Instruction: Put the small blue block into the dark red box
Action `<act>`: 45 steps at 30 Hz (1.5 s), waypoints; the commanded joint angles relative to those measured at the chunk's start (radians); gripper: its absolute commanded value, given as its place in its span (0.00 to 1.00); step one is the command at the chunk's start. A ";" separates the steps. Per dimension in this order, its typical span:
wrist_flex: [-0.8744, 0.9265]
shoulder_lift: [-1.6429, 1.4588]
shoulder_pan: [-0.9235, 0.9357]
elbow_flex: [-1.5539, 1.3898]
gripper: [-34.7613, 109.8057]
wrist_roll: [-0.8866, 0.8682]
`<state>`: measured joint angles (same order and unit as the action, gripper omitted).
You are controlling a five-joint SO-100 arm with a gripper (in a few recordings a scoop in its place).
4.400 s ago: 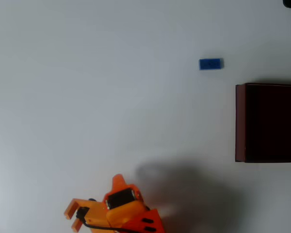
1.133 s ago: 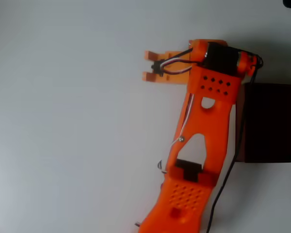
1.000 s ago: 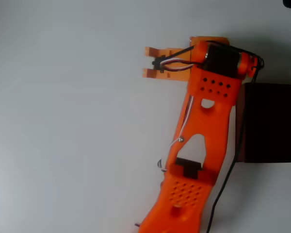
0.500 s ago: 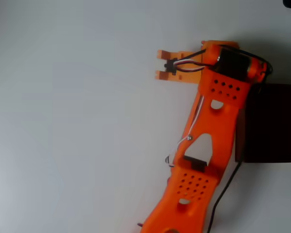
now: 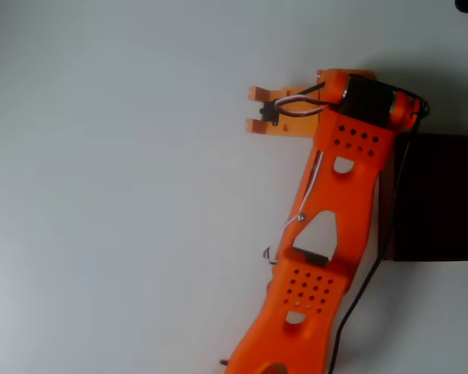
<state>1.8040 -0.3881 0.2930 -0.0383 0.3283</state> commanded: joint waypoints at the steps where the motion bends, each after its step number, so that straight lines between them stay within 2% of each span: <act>1: 0.018 -0.012 0.028 0.074 0.37 0.014; 9: -0.029 0.021 0.058 0.055 0.24 0.012; 17: 0.025 -0.031 0.067 0.074 0.24 -0.032; 29: 0.028 -0.641 0.262 -0.479 0.24 -0.295; 34: 0.028 -0.775 0.365 -0.612 0.24 -0.354; 39: 0.026 -0.772 0.434 -0.644 0.24 -0.377; 45: 0.025 -0.643 0.430 -0.624 0.24 -0.411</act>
<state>1.8101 -1.0508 0.7164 -0.6811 -0.0614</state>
